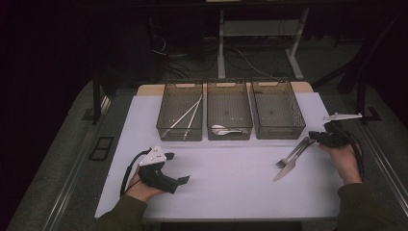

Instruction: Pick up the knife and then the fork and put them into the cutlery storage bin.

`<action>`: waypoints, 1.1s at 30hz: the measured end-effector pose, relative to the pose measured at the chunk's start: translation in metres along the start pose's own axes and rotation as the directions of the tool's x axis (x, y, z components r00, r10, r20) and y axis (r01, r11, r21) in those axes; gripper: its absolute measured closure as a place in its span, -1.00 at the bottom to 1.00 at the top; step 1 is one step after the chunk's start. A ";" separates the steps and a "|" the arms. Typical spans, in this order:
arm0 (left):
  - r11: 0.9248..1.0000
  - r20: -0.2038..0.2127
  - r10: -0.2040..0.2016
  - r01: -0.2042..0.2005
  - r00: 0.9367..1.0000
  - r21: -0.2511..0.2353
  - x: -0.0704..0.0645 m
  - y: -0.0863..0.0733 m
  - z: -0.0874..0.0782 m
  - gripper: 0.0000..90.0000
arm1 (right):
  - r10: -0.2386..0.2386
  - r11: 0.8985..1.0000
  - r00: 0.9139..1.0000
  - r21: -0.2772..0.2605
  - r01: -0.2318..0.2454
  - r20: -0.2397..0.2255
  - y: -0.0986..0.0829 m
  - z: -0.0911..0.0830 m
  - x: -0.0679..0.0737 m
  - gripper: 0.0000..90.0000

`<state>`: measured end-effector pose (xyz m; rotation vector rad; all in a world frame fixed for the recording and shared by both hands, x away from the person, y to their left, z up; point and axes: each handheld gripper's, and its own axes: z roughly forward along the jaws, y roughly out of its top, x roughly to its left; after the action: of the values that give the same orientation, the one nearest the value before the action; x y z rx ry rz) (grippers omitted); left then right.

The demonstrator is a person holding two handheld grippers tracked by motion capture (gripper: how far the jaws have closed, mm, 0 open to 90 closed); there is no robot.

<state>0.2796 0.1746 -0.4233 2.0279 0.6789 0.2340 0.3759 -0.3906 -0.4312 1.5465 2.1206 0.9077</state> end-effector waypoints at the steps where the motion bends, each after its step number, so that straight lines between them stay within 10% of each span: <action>1: 1.000 0.002 0.000 0.000 1.000 0.000 0.000 0.000 0.000 -1.00 | 0.003 1.000 1.000 0.005 -0.004 0.002 0.000 0.002 -0.002 0.99; 33: 1.000 0.027 0.006 -0.006 1.000 0.007 -0.002 0.001 0.001 -1.00 | -0.080 0.988 0.997 0.133 0.077 0.022 -0.006 0.005 -0.002 0.99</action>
<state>0.2790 0.1726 -0.4227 2.0367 0.6578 0.2075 0.3750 -0.3926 -0.4391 1.5161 2.2447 0.7285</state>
